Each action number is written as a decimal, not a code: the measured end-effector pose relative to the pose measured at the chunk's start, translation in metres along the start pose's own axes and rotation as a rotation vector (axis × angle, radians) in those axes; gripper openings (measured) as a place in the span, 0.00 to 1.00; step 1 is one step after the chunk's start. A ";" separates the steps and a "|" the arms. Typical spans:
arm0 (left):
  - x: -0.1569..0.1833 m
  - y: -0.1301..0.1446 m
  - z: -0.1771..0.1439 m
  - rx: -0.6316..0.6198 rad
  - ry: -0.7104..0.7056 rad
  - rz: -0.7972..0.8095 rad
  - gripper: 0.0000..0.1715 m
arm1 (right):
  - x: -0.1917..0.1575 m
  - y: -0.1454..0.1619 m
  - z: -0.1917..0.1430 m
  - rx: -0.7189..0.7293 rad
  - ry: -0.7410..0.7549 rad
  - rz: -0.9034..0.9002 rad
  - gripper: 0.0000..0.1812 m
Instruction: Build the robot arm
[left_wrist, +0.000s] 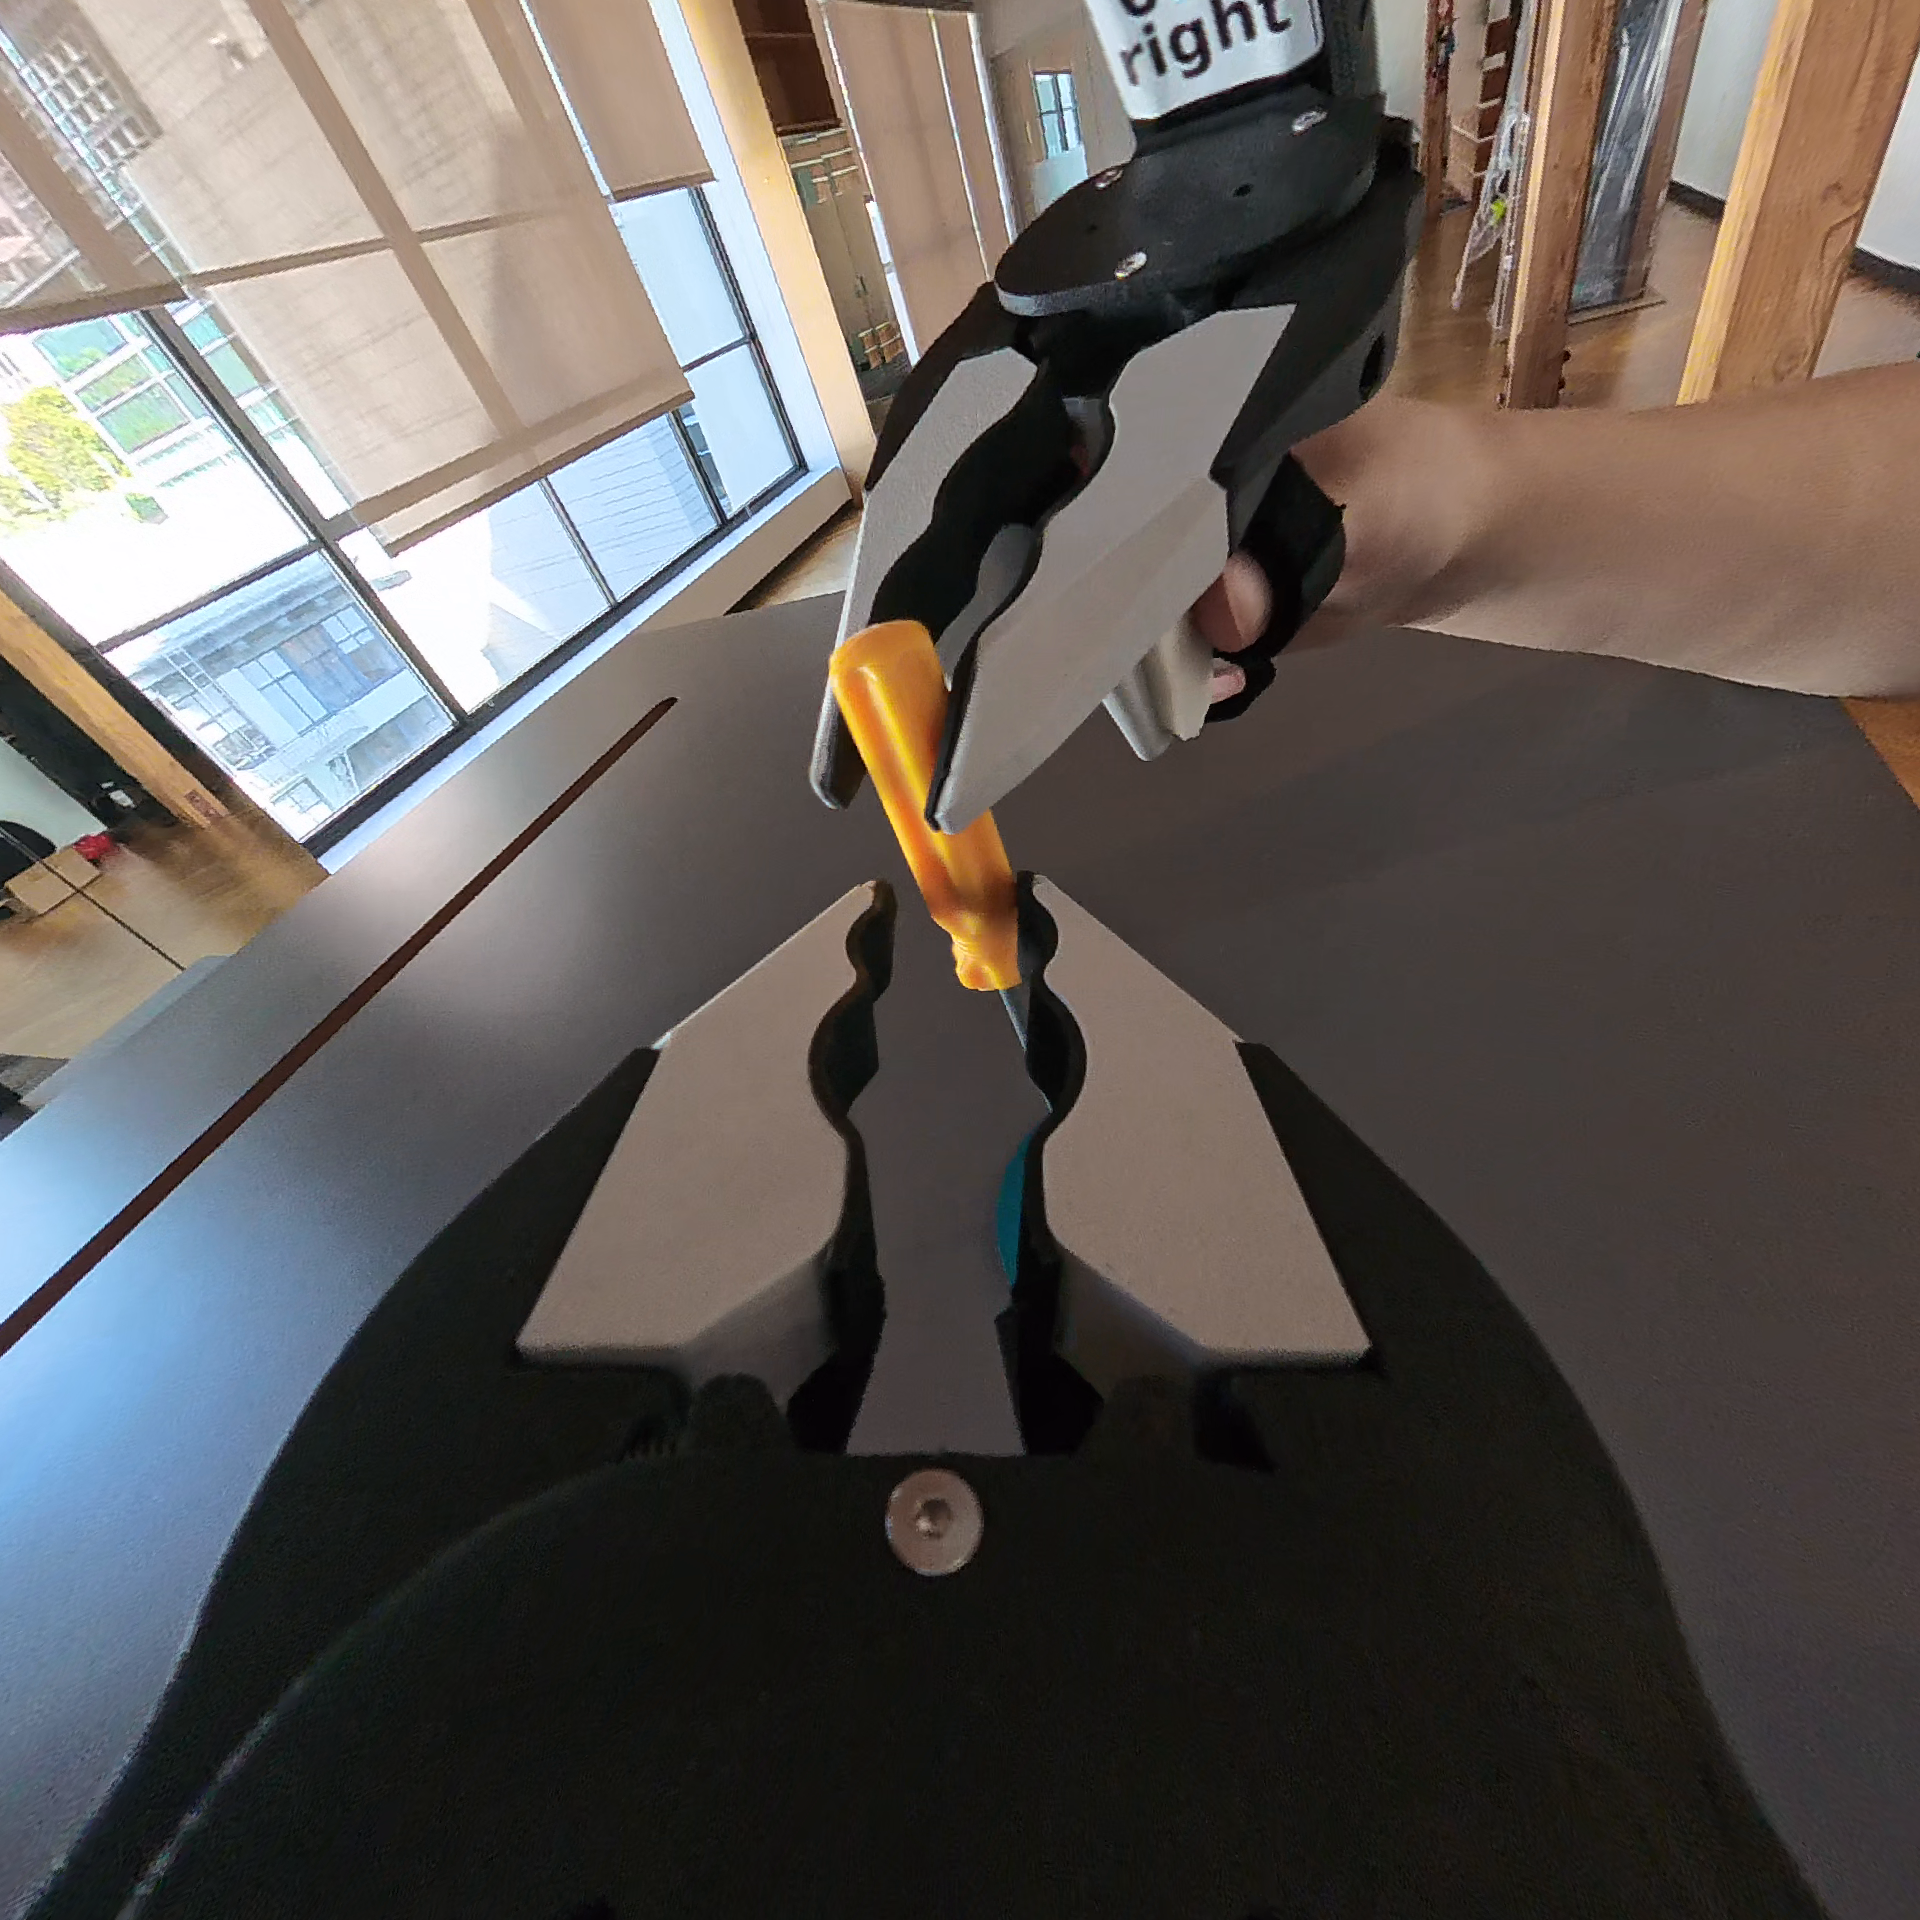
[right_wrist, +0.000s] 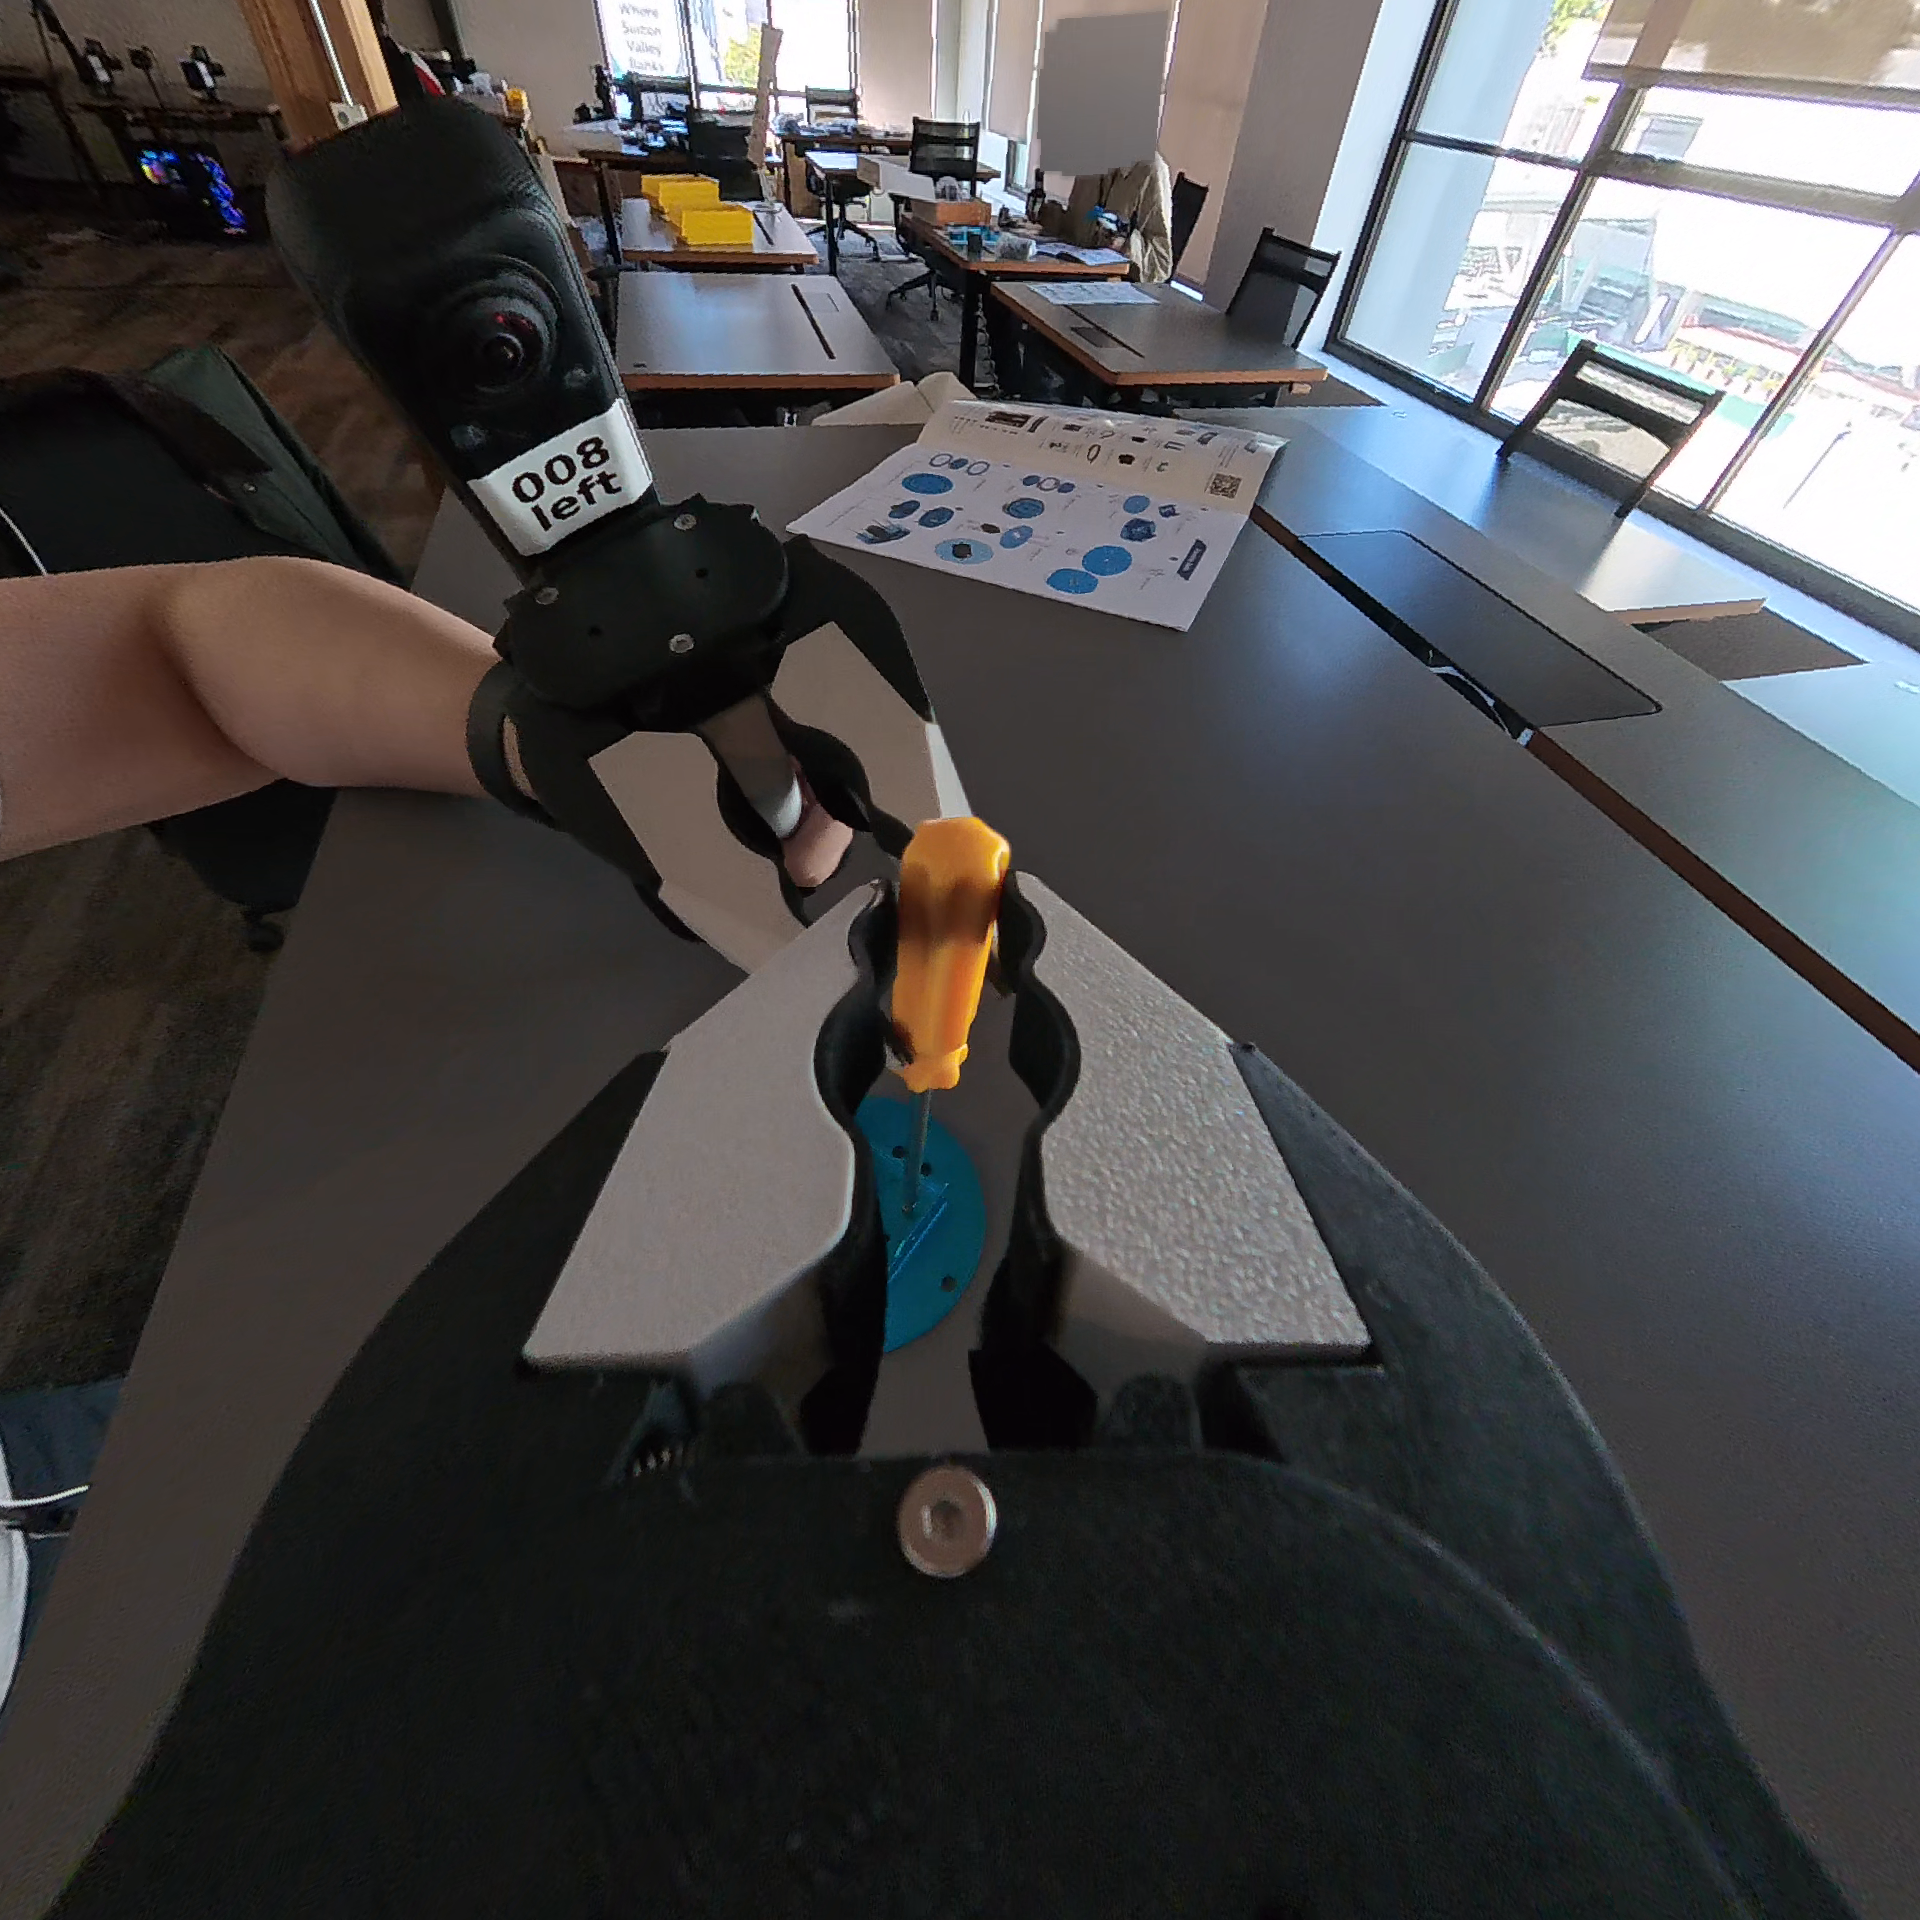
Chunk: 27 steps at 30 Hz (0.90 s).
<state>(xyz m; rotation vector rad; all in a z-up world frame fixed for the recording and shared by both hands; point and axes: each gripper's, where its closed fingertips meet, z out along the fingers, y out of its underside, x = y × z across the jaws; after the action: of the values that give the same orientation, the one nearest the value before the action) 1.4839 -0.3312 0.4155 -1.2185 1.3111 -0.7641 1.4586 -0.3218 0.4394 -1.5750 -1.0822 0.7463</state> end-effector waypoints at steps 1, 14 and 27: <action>0.001 0.000 0.000 -0.003 0.005 -0.002 0.09 | 0.001 0.000 0.000 0.001 0.014 -0.007 0.10; 0.008 0.001 -0.002 0.041 0.118 -0.038 0.08 | -0.009 -0.001 0.005 0.030 -0.085 0.024 0.10; 0.001 0.005 -0.001 0.015 0.055 -0.058 0.09 | 0.003 -0.002 0.013 0.001 0.163 0.106 0.10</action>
<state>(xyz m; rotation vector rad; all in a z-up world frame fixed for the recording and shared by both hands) 1.4817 -0.3315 0.4104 -1.2352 1.3171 -0.8535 1.4485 -0.3138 0.4378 -1.6713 -0.8857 0.6759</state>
